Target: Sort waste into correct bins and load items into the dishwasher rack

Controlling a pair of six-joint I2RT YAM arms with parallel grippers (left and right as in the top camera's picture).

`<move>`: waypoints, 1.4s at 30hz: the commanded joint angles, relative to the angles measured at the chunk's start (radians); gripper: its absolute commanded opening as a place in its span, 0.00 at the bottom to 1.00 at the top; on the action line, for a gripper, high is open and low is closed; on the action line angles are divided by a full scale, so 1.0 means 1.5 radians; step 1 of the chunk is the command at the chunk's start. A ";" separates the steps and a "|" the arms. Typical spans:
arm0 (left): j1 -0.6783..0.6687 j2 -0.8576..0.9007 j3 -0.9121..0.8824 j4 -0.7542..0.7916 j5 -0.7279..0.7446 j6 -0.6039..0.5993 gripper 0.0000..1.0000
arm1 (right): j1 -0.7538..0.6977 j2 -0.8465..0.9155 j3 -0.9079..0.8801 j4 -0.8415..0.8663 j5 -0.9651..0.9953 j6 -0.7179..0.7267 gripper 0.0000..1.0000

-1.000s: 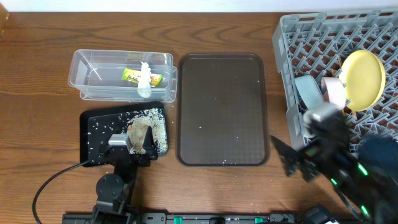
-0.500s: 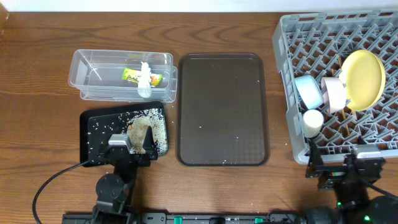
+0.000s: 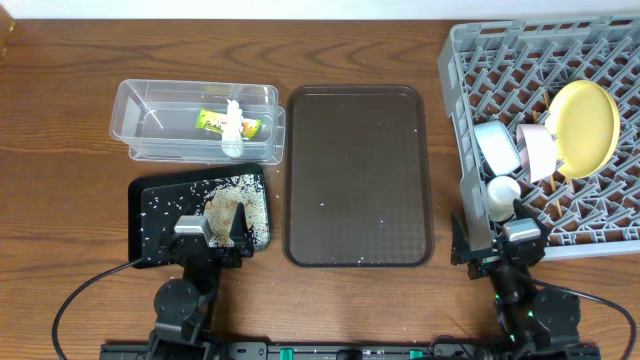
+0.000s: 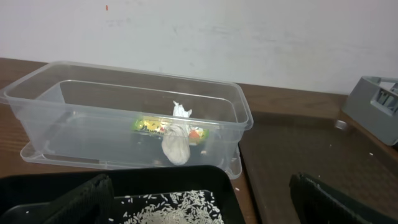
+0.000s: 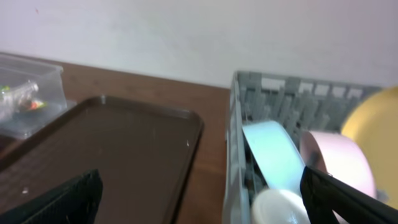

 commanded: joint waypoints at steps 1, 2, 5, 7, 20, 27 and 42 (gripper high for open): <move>0.004 -0.005 -0.021 -0.011 -0.006 -0.001 0.93 | -0.005 -0.007 -0.056 0.071 -0.018 -0.008 0.99; 0.004 -0.005 -0.021 -0.011 -0.006 -0.001 0.93 | -0.005 -0.007 -0.075 0.100 -0.018 -0.008 0.99; 0.004 -0.005 -0.021 -0.011 -0.006 -0.001 0.93 | -0.005 -0.007 -0.098 0.124 -0.018 -0.007 0.99; 0.004 -0.005 -0.021 -0.011 -0.006 -0.001 0.93 | -0.005 -0.007 -0.098 0.126 -0.018 -0.006 0.99; 0.004 -0.005 -0.021 -0.011 -0.006 -0.001 0.93 | -0.005 -0.006 -0.098 0.109 -0.018 -0.006 0.99; 0.004 -0.005 -0.021 -0.011 -0.006 -0.001 0.93 | -0.005 -0.006 -0.098 0.109 -0.018 -0.006 0.99; 0.004 -0.005 -0.021 -0.011 -0.006 -0.001 0.93 | -0.005 -0.006 -0.098 0.109 -0.018 -0.006 0.99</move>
